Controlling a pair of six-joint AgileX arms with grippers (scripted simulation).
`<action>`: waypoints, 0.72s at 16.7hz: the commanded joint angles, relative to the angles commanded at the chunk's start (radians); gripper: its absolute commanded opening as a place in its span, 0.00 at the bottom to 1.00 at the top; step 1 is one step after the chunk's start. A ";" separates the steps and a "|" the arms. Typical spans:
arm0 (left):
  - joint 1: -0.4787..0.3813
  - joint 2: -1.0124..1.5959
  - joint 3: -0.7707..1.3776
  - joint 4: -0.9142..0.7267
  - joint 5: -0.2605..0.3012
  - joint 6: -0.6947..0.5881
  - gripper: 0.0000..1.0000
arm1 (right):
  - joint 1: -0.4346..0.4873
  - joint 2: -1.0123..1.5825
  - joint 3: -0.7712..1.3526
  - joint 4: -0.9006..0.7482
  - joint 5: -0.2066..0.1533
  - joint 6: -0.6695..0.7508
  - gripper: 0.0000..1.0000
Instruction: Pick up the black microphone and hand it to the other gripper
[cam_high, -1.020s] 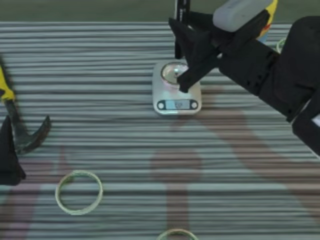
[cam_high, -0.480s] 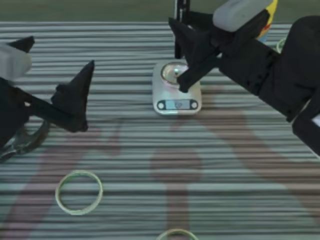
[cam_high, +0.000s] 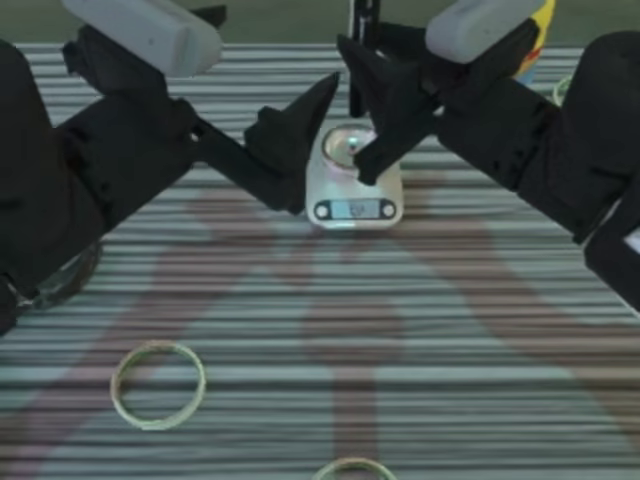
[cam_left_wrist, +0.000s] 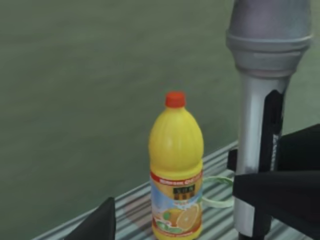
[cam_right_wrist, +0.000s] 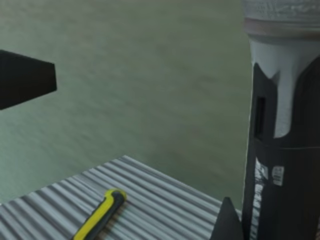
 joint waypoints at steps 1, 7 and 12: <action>-0.002 0.002 0.002 0.001 0.000 0.000 1.00 | 0.000 0.000 0.000 0.000 0.000 0.000 0.00; -0.004 0.039 0.030 0.013 -0.003 0.000 1.00 | 0.000 0.000 0.000 0.000 0.000 0.000 0.00; -0.027 0.280 0.190 0.087 -0.022 0.001 1.00 | 0.000 0.000 0.000 0.000 0.000 0.000 0.00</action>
